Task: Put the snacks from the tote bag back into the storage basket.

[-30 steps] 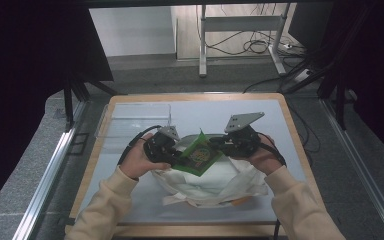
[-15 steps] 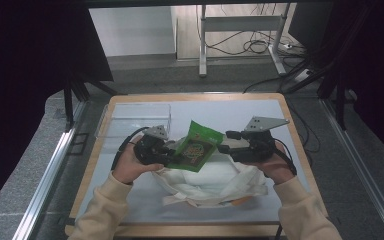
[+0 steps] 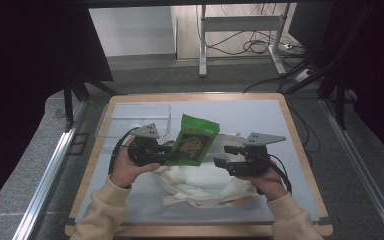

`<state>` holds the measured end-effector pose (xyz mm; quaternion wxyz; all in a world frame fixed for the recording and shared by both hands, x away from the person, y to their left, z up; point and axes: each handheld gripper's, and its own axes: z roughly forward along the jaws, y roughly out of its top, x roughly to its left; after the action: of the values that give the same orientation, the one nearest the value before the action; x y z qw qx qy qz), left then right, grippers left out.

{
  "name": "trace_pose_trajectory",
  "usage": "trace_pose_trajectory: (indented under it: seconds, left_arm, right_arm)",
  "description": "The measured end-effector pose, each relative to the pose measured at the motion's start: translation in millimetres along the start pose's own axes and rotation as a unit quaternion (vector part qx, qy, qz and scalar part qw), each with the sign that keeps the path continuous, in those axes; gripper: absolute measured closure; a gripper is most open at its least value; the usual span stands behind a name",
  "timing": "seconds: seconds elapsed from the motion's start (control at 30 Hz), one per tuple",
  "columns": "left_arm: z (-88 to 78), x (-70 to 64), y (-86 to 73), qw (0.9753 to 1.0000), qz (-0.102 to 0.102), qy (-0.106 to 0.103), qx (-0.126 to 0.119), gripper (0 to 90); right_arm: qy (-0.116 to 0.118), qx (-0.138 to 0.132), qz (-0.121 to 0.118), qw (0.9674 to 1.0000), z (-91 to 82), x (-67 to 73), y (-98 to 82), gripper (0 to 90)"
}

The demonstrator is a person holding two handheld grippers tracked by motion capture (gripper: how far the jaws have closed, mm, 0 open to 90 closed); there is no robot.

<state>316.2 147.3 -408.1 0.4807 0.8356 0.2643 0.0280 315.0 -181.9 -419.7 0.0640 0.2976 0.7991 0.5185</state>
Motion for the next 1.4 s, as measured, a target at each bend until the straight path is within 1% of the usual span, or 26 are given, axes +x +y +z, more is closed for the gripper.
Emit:
trace_pose_trajectory:
  seconds: [0.1, 0.17, 0.2, 0.27, 0.43, 0.5, 0.6, 0.7, 0.73, 0.83, 0.93, 0.97, 1.03, 1.13, 1.4]
  left_arm:
    - [0.3, -1.4, -1.1, 1.0000, 0.000, 0.002, -0.009, 72.5]
    - [1.0, -2.2, -1.1, 0.9999, 0.001, -0.002, -0.011, 72.5]
    - [0.8, -3.0, -0.8, 0.9999, 0.002, -0.002, -0.012, 72.4]
    - [0.0, -5.5, 0.7, 0.9999, 0.005, -0.001, -0.016, 72.4]
    - [0.6, -9.3, 2.2, 0.9997, 0.011, -0.006, -0.021, 72.4]
    - [1.7, -9.3, 2.1, 0.9997, 0.010, -0.009, -0.023, 72.4]
    - [3.2, -9.5, 2.0, 0.9995, 0.010, -0.019, -0.025, 72.4]
    - [5.1, -10.3, 1.9, 0.9992, 0.012, -0.027, -0.026, 72.4]
    - [5.8, -10.3, 2.0, 0.9991, 0.012, -0.032, -0.025, 72.4]
    - [8.0, -10.7, 1.9, 0.9991, 0.013, -0.033, -0.025, 72.4]
    - [9.9, -10.5, 1.5, 0.9992, 0.013, -0.033, -0.021, 72.4]
    - [10.0, -9.9, 1.2, 0.9992, 0.013, -0.033, -0.021, 72.3]
    - [9.9, -8.3, 0.4, 0.9992, 0.011, -0.033, -0.021, 72.2]
    - [10.0, -5.8, -1.4, 0.9990, 0.009, -0.038, -0.021, 71.9]
    - [12.5, 0.8, -5.9, 0.9985, 0.008, -0.053, -0.014, 69.8]
  right_arm:
    - [0.012, 0.000, 0.006, 0.9999, 6.2, 2.7, -3.2, 34.9]
    - [0.016, 0.004, 0.007, 0.9998, 11.3, 4.6, -4.4, 34.9]
    - [0.019, 0.005, 0.005, 0.9998, 14.0, 5.6, -4.9, 34.9]
    - [0.015, 0.014, 0.001, 0.9998, 19.4, 7.8, -4.7, 35.0]
    - [0.031, 0.016, 0.002, 0.9994, 27.8, 9.9, -3.5, 36.3]
    - [0.039, 0.015, 0.008, 0.9991, 30.6, 9.6, -3.4, 36.6]
    - [0.050, 0.010, 0.015, 0.9986, 33.7, 7.6, -3.3, 37.7]
    - [0.056, 0.006, 0.015, 0.9983, 36.1, 6.0, -3.0, 39.1]
    - [0.060, 0.003, 0.016, 0.9981, 37.2, 5.8, -2.9, 39.9]
    - [0.078, -0.004, 0.013, 0.9969, 40.5, 5.9, -2.6, 43.3]
    - [0.094, -0.013, 0.011, 0.9954, 42.6, 6.6, -2.1, 51.1]
    - [0.097, -0.015, 0.010, 0.9951, 43.0, 6.7, -1.8, 52.3]
    - [0.096, -0.015, 0.009, 0.9952, 43.6, 6.2, -1.7, 54.5]
    - [0.104, -0.014, 0.012, 0.9945, 43.2, 3.9, -2.0, 58.4]
    - [0.119, -0.005, 0.005, 0.9928, 41.4, 1.6, -2.6, 66.3]
